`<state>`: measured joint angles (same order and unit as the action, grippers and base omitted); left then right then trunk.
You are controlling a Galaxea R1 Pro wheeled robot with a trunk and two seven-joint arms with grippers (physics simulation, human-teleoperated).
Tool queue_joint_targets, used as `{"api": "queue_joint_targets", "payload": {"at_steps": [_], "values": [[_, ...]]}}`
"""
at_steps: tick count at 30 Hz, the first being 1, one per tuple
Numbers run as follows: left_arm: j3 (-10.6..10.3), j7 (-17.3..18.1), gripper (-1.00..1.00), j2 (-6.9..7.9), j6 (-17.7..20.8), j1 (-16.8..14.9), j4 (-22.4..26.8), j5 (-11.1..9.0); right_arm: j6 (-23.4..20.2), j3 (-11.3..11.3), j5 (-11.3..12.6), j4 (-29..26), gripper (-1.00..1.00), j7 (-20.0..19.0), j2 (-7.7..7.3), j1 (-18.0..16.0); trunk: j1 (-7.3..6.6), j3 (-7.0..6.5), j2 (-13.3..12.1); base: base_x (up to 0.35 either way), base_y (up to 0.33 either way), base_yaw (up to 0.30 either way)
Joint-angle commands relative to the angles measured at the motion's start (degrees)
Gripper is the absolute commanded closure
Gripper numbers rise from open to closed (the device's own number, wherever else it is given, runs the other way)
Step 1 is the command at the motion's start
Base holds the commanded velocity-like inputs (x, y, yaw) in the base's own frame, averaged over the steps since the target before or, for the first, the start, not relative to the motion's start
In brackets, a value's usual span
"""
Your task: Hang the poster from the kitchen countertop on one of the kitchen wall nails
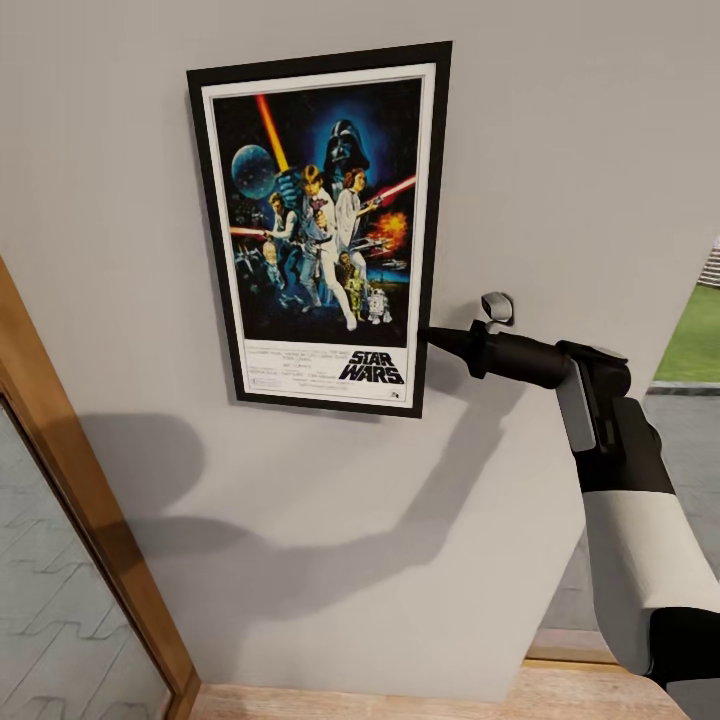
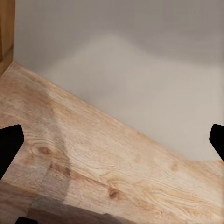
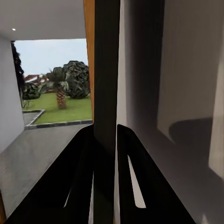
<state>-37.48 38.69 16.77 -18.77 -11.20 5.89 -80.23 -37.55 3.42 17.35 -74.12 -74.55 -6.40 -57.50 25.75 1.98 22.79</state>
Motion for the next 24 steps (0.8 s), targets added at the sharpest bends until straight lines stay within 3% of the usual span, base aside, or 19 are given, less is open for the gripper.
{"api": "queue_joint_targets", "payload": {"at_steps": [1,4,24], "values": [[-0.5,0.1,-1.0,0.02,-0.3,0.0,0.0,-0.4,-0.7,0.0,0.3,0.0,1.0,-0.2,-0.01,-0.1,0.04,0.14,0.1,0.0,0.0,0.0],[-0.5,0.0,-1.0,-0.58,-0.4,0.0,-0.2,-0.4,-0.6,0.0,0.1,0.2,1.0,0.1,-0.08,0.2,0.04,0.14,0.1,0.0,0.0,0.0],[-0.5,0.0,-1.0,-0.58,-0.4,0.0,-0.2,-0.4,-0.6,-0.1,0.1,0.2,1.0,0.0,-0.08,0.2,0.04,0.14,0.1,0.0,0.0,0.0]]}}
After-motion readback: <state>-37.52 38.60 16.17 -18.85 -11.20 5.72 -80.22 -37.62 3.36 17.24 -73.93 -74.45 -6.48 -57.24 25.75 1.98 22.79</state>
